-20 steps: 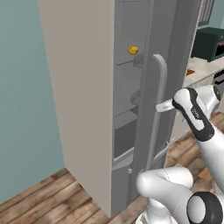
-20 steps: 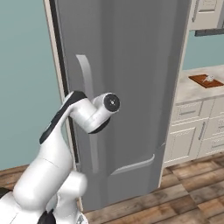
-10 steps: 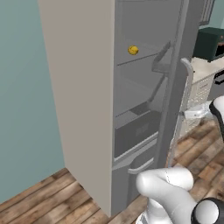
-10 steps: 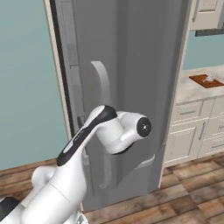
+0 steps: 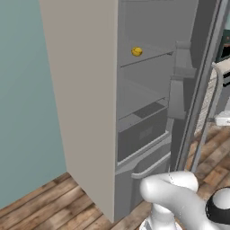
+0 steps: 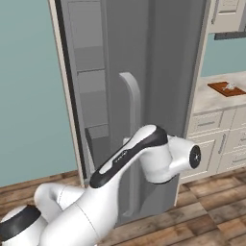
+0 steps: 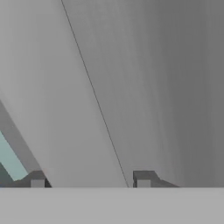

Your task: Retrieve a lemon from the fridge and place it on the cutting board with the fish.

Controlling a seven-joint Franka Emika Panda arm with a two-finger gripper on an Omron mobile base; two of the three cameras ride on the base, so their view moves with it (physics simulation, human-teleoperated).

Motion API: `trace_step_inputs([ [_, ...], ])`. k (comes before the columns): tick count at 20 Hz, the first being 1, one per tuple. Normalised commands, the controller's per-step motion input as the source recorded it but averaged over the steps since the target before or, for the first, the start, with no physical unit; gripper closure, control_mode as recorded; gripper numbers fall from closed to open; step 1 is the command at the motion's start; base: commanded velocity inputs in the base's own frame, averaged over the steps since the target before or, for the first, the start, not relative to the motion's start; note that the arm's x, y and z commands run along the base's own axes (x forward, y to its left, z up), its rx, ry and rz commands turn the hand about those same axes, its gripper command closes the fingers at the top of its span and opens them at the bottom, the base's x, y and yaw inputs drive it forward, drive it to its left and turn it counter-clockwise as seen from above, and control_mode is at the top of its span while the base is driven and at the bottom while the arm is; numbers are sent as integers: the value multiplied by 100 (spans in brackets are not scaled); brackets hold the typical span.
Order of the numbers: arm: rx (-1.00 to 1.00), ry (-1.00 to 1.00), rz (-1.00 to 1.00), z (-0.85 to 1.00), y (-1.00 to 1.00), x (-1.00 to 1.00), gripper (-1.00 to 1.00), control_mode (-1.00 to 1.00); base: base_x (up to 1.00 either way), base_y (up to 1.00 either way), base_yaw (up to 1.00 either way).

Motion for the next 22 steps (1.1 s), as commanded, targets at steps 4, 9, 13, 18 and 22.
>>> trace_step_inputs([
  [4, 13, 5, 5, 0, -100, 0, 100, -100, 0, 0, 0],
  [9, 1, 1, 3, -2, -74, 0, 100, -100, 0, 0, 0],
  [13, 0, -1, 2, 0, -11, 0, -100, -100, 0, 0, 0],
  [18, 0, 0, 0, 0, -5, -1, -100, -100, 0, 0, 0],
  [22, 1, 0, -6, 0, -36, -4, -100, -100, 0, 0, 0],
])
